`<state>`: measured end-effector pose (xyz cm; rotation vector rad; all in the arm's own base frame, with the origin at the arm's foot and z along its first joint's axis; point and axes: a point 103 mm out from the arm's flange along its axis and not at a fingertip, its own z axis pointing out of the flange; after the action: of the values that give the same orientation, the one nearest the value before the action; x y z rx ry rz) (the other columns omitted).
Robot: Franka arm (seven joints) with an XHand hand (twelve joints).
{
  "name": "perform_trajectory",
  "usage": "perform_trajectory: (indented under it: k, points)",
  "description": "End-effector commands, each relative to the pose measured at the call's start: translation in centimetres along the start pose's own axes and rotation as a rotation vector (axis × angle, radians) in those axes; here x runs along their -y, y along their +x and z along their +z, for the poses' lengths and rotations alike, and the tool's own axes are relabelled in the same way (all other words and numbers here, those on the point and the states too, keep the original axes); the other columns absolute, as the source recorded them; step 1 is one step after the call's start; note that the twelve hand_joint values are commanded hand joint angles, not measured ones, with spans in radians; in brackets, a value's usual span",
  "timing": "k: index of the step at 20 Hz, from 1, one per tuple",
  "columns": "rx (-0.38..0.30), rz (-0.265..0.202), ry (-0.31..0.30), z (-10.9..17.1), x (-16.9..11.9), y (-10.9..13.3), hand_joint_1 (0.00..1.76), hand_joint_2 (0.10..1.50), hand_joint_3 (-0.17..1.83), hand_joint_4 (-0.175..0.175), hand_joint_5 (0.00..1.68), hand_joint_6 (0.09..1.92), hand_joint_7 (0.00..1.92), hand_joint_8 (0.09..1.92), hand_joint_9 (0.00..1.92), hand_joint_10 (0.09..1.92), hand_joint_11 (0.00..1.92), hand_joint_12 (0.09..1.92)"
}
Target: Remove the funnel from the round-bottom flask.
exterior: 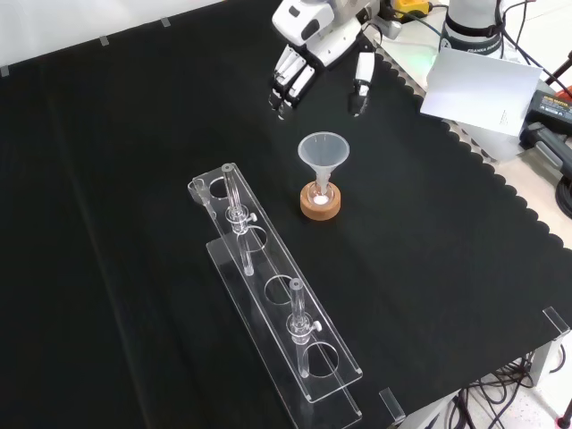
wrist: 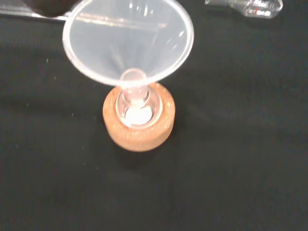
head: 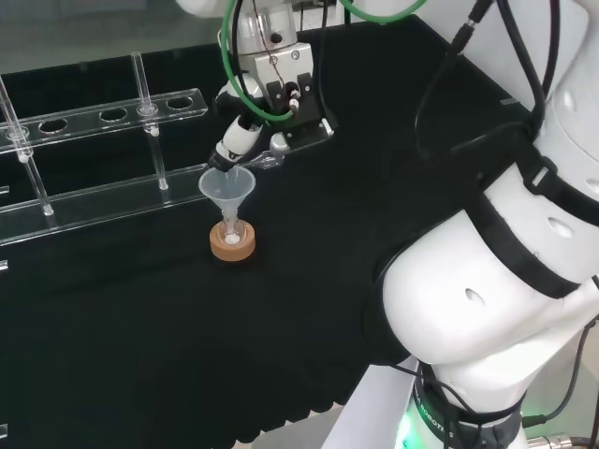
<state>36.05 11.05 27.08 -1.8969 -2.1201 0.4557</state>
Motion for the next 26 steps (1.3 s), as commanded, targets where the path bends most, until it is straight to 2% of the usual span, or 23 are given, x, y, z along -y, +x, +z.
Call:
perform_trajectory:
  k: [1,5,9,16,20,26]
  points:
    - [0.01,-0.015,0.065,0.8,-0.2,1.3,0.58,0.83,-0.17,-0.004,0.1,0.09,0.0,0.28,0.07,0.87,0.36,1.5]
    - [0.01,-0.029,0.111,1.4,-0.6,1.8,0.53,0.79,-0.15,0.005,0.01,0.09,0.0,0.09,0.0,0.85,0.31,1.53]
    - [0.038,-0.036,0.126,2.1,-1.0,2.1,0.51,0.76,-0.14,0.002,0.0,0.09,0.0,0.09,0.0,0.74,0.28,1.53]
    - [0.079,-0.048,0.106,3.0,-1.8,1.8,0.72,0.75,-0.12,-0.004,0.0,0.09,0.0,0.09,0.0,0.76,0.29,1.53]
    - [0.067,-0.068,0.11,3.4,-2.5,2.0,0.82,0.76,-0.12,-0.005,0.0,0.09,0.0,0.09,0.0,0.79,0.31,1.52]
    - [0.048,-0.085,0.145,4.0,-3.2,2.0,0.77,0.75,-0.12,0.002,0.0,0.09,0.0,0.09,0.0,0.79,0.32,1.51]
